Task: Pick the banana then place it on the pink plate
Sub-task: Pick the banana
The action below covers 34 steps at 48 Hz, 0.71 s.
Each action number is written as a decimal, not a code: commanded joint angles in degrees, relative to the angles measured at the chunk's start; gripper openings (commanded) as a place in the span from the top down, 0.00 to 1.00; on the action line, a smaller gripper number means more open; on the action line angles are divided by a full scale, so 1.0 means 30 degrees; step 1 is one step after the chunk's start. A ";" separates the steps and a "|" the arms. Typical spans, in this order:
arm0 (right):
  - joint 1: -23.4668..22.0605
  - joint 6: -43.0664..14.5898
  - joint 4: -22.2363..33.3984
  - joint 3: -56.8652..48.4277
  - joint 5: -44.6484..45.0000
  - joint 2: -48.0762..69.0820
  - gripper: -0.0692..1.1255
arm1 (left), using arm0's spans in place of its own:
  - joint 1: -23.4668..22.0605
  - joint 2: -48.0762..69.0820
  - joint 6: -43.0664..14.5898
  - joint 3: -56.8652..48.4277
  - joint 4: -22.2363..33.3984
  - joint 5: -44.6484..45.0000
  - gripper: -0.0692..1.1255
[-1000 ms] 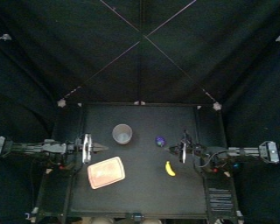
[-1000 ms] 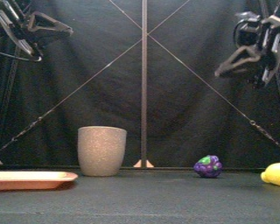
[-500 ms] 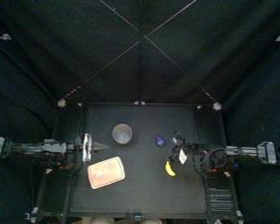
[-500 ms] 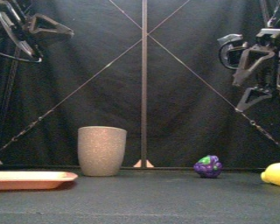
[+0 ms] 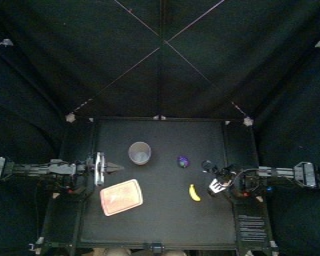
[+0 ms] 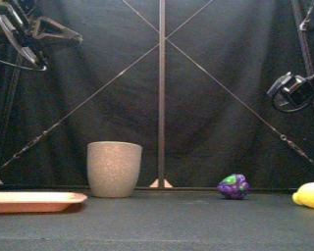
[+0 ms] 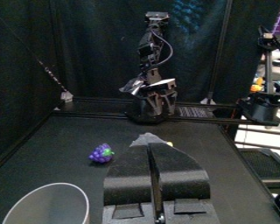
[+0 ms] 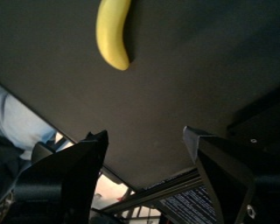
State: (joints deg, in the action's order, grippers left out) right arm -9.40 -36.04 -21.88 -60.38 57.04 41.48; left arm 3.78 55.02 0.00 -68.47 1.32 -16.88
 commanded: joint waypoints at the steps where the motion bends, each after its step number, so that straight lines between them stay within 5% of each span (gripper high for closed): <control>1: 0.0439 -0.2432 0.1611 0.0029 -0.0908 -0.0205 0.11 | 0.0117 -0.0117 0.0000 0.0205 0.0059 -0.0088 0.95; 19: 0.6035 -1.2568 0.9316 0.0234 -0.5420 -0.1494 0.11 | 0.0205 -0.0117 0.0029 -0.0146 0.0059 -0.0088 0.95; 34: 0.8027 -1.5615 1.1689 0.1465 -0.5625 -0.5098 0.11 | 0.0234 -0.0117 -0.0029 -0.0146 0.0059 -0.0088 0.95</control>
State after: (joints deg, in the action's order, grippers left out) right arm 14.41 -82.62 12.66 -57.83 40.69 27.60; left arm 4.31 55.02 0.00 -69.70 1.32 -16.96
